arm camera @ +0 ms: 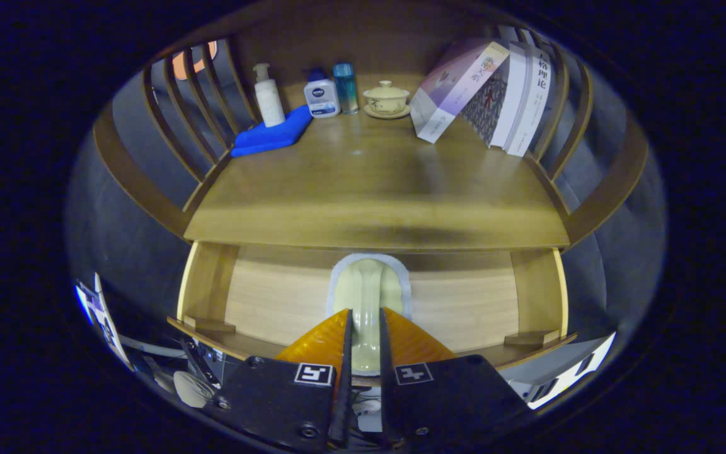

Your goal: Pull open the drawer, take out the items inside it, and place them on the countertop above the cabinet.

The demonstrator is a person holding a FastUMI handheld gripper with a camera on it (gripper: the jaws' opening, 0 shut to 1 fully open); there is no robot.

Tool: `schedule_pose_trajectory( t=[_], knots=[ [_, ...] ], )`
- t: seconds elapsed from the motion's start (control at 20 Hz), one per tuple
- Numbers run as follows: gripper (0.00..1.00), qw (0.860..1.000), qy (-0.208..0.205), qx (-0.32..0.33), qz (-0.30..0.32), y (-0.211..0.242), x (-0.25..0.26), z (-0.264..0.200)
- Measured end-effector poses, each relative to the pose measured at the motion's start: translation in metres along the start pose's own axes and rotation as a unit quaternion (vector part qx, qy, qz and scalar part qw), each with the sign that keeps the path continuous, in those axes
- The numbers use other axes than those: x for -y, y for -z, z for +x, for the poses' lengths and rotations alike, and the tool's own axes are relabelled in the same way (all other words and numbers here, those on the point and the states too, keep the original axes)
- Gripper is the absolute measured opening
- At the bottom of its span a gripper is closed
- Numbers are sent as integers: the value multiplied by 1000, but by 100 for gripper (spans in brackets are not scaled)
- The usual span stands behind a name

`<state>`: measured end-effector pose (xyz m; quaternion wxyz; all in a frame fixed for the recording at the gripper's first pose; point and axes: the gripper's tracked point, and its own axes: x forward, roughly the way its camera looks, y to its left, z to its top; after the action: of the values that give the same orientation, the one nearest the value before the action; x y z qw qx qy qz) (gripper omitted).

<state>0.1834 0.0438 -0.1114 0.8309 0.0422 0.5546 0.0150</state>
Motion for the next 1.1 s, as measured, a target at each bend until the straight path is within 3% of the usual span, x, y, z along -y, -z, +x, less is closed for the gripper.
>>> schedule_pose_trajectory(
  t=[0.55, 1.1],
  knots=[
    [22, 999, -21, 43, 0, -39, -14, -37],
    [22, 999, -8, 38, 28, -124, -3, 13]
  ],
)
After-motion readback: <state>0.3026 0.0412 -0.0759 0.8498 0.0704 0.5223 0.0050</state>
